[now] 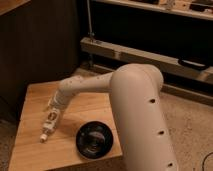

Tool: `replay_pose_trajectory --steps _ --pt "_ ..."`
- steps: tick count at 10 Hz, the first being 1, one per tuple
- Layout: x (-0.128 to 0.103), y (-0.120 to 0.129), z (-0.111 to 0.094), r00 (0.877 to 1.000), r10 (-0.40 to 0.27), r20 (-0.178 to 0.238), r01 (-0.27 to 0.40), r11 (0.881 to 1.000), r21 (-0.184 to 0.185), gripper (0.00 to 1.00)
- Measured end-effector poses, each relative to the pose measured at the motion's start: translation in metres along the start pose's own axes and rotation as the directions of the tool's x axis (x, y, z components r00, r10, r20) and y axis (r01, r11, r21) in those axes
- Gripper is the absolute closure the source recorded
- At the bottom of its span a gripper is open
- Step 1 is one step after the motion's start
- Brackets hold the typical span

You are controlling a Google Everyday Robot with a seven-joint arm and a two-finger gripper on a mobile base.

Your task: Place the bottle in the ceramic bowl

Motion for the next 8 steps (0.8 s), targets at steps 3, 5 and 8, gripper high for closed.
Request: replay_pose_trajectory --steps 3,5,8 --pt "0.0010 -0.0056 0.0027 1.000 0.004 -0.004 -0.004 1.000 0.025 0.35" --pt "0.0017 -0.0083 0.0045 1.000 0.007 -0.006 -0.006 0.999 0.035 0.35" --pt "0.0021 -0.0094 0.0093 1.000 0.006 -0.011 -0.005 0.999 0.041 0.35"
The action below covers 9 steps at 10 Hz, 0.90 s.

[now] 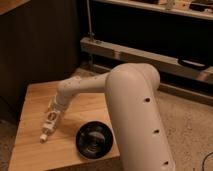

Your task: Place the bottle in the ceramic bowl

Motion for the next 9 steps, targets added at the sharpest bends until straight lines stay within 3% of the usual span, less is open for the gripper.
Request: replay_pose_trajectory --steps 9 --pt "-0.003 -0.001 0.013 1.000 -0.004 -0.021 0.005 1.000 0.027 0.35"
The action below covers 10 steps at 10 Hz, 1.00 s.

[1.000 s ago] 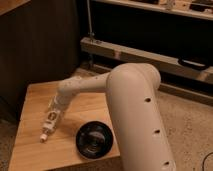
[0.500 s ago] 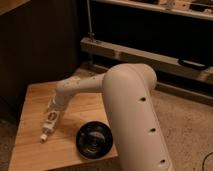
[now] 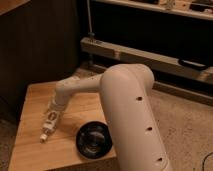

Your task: Place the bottle in the ceramic bowl

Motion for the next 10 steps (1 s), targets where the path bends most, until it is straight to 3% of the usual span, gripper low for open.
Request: replay_pose_trajectory --steps 10 --pt "0.0002 -0.0050 0.0081 1.000 0.006 -0.015 -0.006 0.999 0.033 0.35"
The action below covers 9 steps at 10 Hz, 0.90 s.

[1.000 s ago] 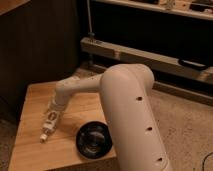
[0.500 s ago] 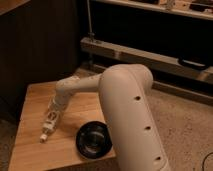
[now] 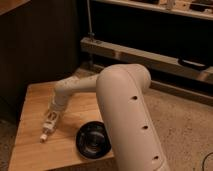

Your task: Place the bottle in the ceramic bowl

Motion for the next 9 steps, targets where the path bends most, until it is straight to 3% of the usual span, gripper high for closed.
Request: replay_pose_trajectory --steps 4,7,9 --pt "0.0010 0.0019 0.0016 1.000 -0.003 -0.005 0.003 1.000 0.006 0.35" --pt "0.0008 0.0020 0.0012 1.000 -0.007 -0.010 0.007 1.000 0.006 0.55" --pt "0.0010 0.0018 0.0011 1.000 -0.010 -0.013 0.010 1.000 0.010 0.57"
